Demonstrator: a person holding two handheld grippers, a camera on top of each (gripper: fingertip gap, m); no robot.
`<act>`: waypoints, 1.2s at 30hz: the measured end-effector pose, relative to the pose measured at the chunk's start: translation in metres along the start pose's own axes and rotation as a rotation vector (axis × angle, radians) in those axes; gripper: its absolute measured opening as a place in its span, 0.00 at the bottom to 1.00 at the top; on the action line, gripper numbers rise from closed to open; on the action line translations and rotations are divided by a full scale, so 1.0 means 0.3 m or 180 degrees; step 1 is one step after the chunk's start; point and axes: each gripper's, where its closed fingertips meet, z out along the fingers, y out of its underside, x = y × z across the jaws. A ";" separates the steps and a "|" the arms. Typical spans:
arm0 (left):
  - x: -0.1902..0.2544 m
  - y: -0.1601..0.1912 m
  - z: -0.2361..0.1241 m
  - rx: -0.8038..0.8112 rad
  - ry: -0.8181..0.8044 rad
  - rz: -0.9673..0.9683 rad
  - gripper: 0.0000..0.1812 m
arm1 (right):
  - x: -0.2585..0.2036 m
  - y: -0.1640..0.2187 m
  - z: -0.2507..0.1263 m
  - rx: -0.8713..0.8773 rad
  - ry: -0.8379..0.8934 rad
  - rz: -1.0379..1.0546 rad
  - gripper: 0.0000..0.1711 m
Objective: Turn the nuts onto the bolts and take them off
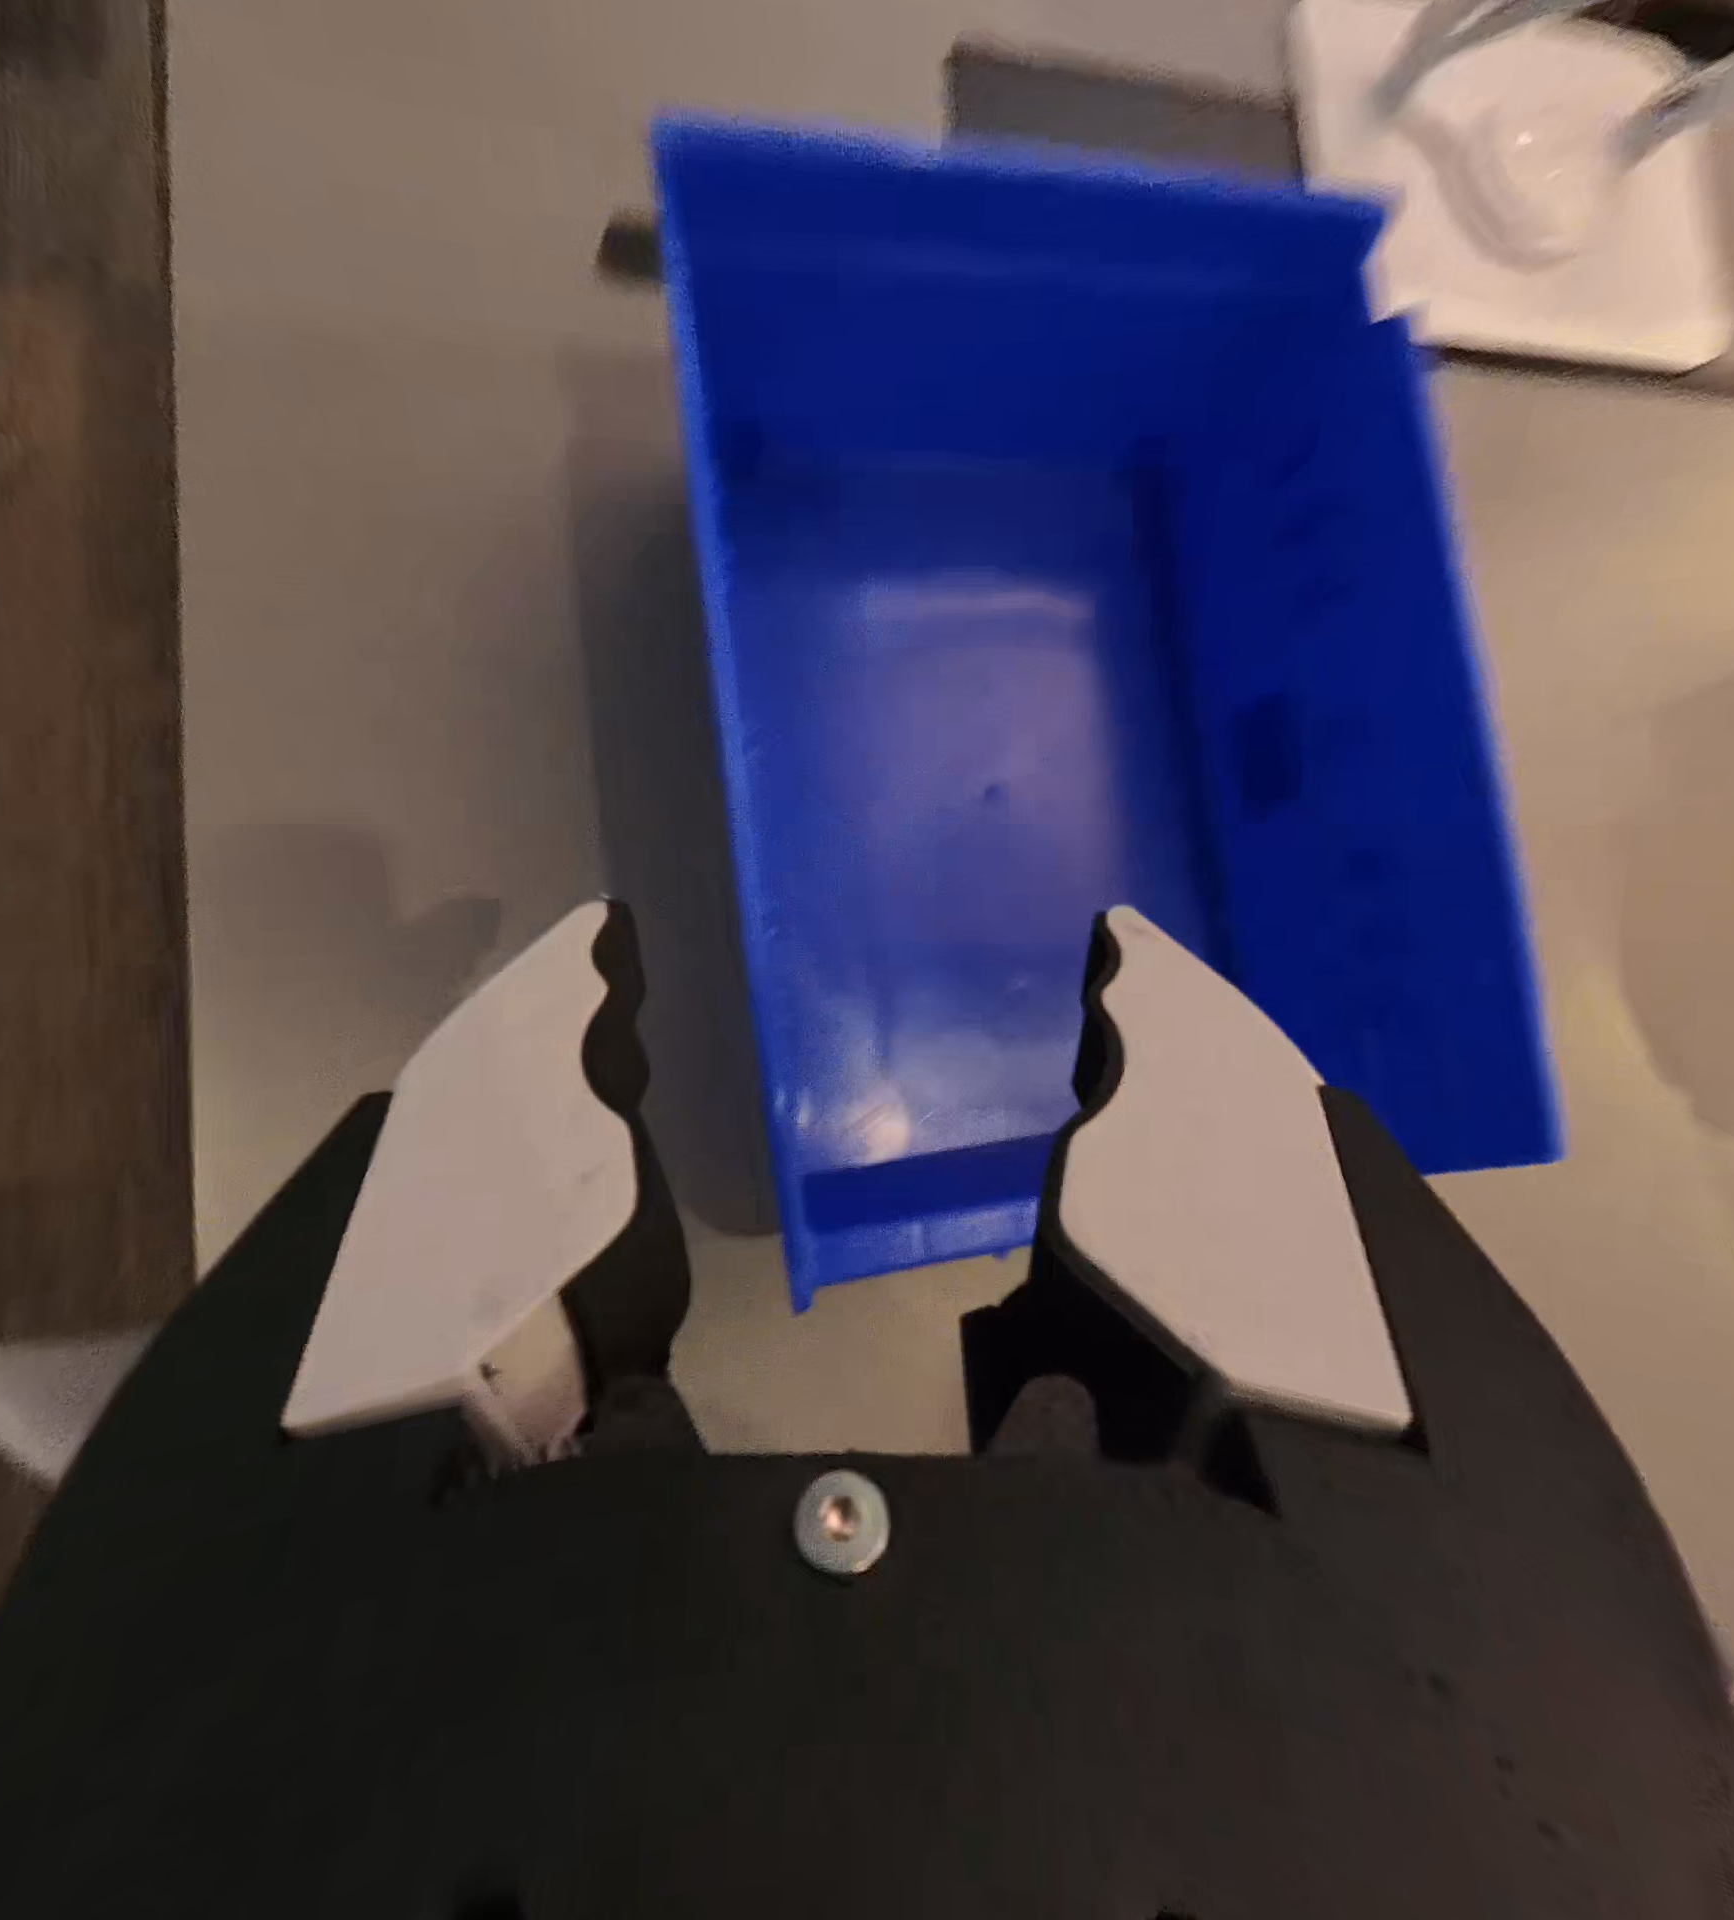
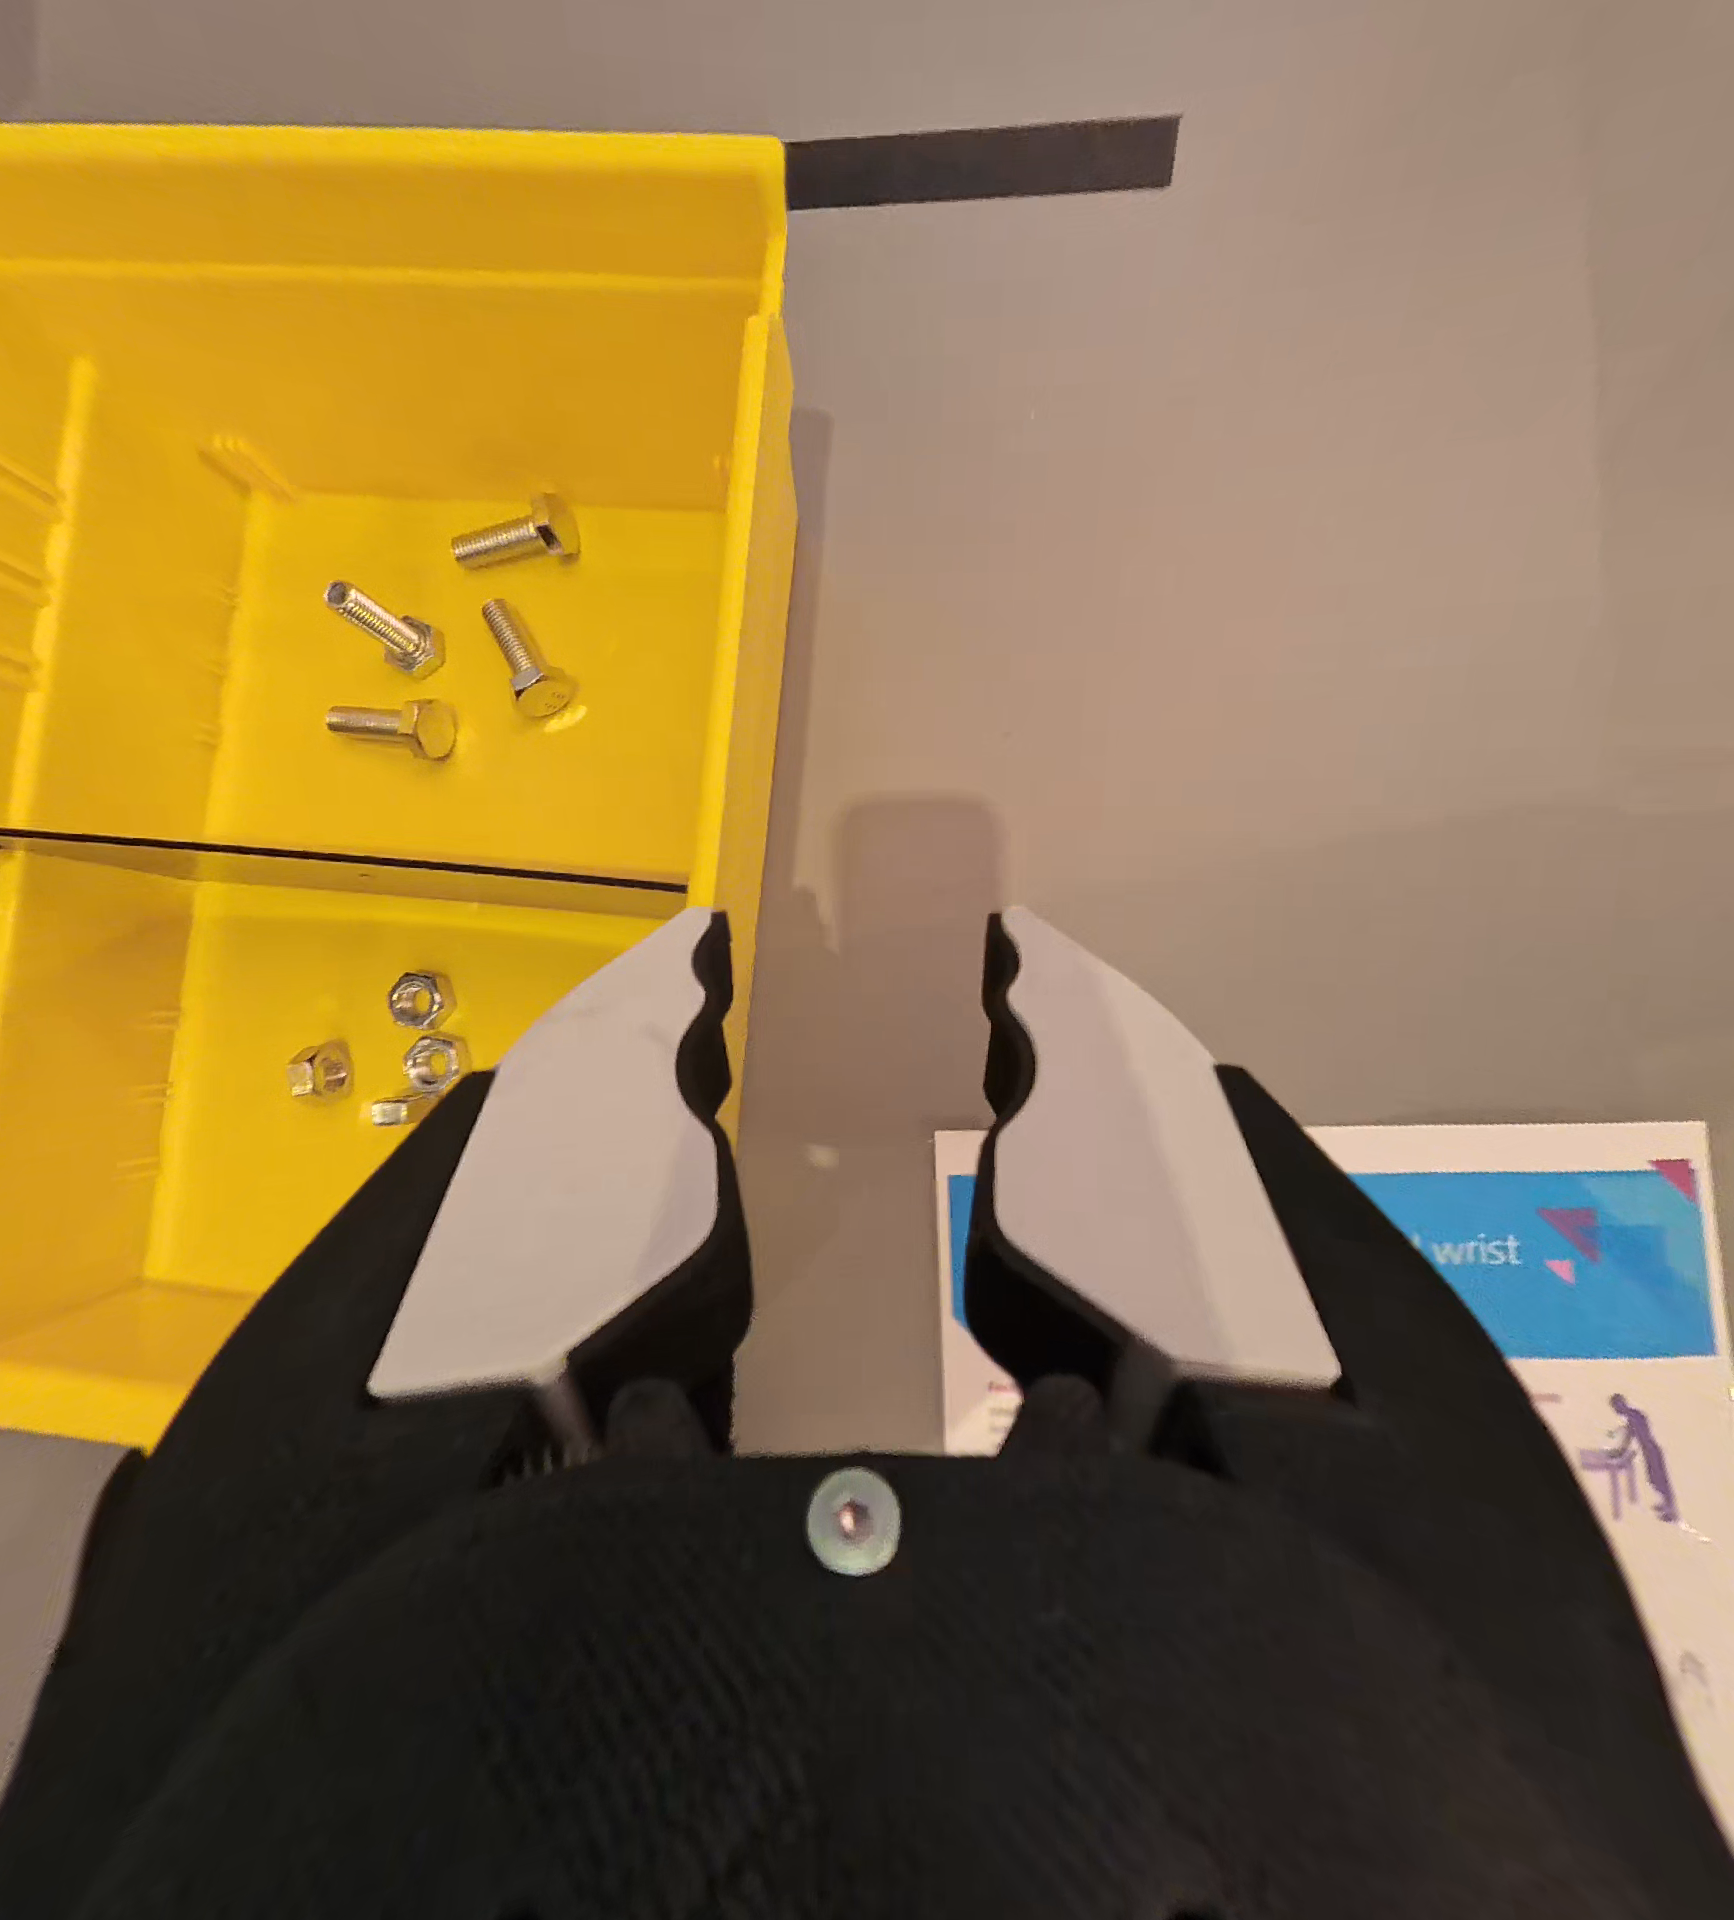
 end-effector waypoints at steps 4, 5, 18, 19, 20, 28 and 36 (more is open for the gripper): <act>-0.019 0.057 0.077 -0.0327 0.0166 -0.0073 0.46 | -0.019 -0.033 -0.028 0.0126 -0.0020 0.0061 0.28; -0.030 0.067 0.104 -0.0424 0.0122 -0.0090 0.43 | -0.027 -0.046 -0.036 0.0189 -0.0048 0.0076 0.27; -0.051 0.186 0.188 -0.1318 -0.0023 0.0189 0.04 | -0.076 0.069 0.029 -0.0549 -0.0404 0.0268 0.17; -0.047 0.184 0.191 -0.1317 -0.0016 0.0192 0.04 | -0.090 0.072 0.031 -0.0576 -0.0511 0.0317 0.14; -0.044 0.181 0.195 -0.1317 -0.0022 0.0197 0.03 | -0.105 0.074 0.032 -0.0608 -0.0628 0.0371 0.11; 0.062 0.159 0.241 -0.1391 0.0044 0.0575 0.03 | -0.160 0.078 0.038 -0.0851 -0.0488 0.0281 0.04; 0.261 0.170 0.287 -0.1601 0.0012 0.0948 0.04 | -0.453 0.050 0.090 -0.1148 -0.0606 -0.0369 0.05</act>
